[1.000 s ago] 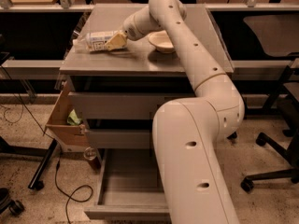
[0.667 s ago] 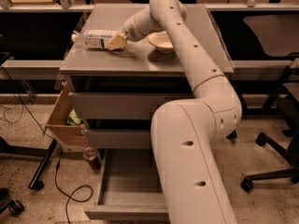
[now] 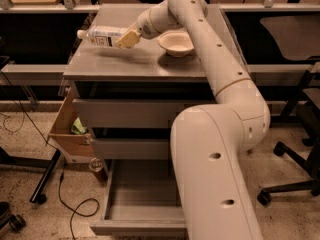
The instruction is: Place blue plastic bottle into bottom drawer
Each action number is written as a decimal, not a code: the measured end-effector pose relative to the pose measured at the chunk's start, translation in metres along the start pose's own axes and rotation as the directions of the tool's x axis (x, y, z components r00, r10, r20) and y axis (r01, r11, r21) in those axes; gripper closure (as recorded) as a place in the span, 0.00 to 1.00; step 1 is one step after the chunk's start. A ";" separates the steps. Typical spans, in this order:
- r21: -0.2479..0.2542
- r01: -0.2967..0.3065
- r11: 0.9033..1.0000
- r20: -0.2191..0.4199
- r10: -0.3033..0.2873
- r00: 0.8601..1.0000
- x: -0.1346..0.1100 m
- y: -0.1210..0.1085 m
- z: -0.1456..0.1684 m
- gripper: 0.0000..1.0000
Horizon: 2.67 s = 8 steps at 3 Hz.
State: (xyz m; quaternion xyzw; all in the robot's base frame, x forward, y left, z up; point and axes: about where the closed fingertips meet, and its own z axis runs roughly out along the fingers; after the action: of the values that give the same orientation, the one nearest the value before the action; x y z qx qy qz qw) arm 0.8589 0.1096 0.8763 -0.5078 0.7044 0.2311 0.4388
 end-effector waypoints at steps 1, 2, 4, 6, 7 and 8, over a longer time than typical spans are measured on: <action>0.047 0.031 0.998 0.047 -0.033 0.998 -0.020 0.003 -0.042 1.00; 0.092 0.065 0.994 0.114 -0.075 0.991 -0.047 0.023 -0.093 1.00; 0.135 0.035 0.990 0.135 -0.053 0.989 -0.037 0.109 -0.186 1.00; 0.001 -0.136 0.991 -0.109 0.135 0.985 0.102 0.206 -0.157 1.00; -0.090 -0.244 0.966 -0.197 0.223 0.955 0.169 0.236 -0.108 1.00; -0.160 -0.331 0.930 -0.302 0.273 0.913 0.244 0.265 -0.047 1.00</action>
Offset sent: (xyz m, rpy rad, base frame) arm -0.1438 -0.0439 0.0880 0.0924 -0.1739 0.0004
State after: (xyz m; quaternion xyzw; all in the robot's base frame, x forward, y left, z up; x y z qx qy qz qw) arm 0.5738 0.0482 0.6607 -0.4625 0.8005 0.2961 0.2402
